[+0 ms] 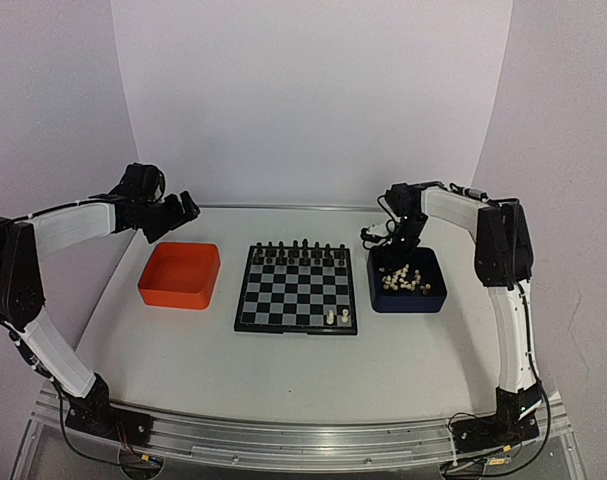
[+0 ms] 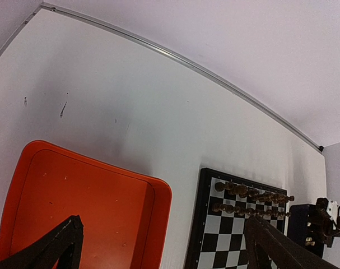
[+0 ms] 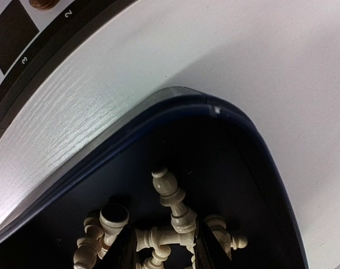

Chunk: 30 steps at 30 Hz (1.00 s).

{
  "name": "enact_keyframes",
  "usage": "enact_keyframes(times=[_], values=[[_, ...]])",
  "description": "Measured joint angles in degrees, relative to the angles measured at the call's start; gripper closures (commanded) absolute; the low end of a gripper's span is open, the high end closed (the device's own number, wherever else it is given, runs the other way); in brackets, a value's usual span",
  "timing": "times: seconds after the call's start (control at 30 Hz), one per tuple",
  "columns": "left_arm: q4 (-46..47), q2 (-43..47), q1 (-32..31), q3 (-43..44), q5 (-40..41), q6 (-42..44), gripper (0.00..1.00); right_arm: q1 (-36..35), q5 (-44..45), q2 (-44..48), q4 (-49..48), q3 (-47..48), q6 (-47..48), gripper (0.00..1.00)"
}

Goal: Set up the chess pieces on the board
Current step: Pick up the chess piece from the storage box.

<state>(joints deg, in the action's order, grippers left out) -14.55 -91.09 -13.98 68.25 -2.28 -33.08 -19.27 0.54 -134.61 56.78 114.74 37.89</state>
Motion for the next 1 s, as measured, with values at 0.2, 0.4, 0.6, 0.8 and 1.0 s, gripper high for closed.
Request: enact_keyframes(times=[0.2,0.4,0.6,0.8,1.0], values=[[0.0,0.3,-0.2,0.0,0.5,0.0,0.0,0.0,0.1,-0.6,-0.6,0.0,0.4,0.68],[0.0,0.4,-0.3,0.0,0.6,0.0,0.0,0.0,0.1,-0.6,-2.7,-0.1,0.5,0.68],[-0.1,0.4,-0.3,0.0,0.8,0.0,0.0,0.0,0.6,-0.7,-4.0,-0.3,1.0,0.69],[-0.7,0.4,-0.3,0.0,1.0,0.0,0.0,0.0,1.1,-0.7,-4.6,-1.8,1.6,0.69],[-1.6,0.4,-0.3,0.3,1.0,0.1,0.0,0.0,1.6,-0.7,-4.9,-2.8,2.0,0.71]])
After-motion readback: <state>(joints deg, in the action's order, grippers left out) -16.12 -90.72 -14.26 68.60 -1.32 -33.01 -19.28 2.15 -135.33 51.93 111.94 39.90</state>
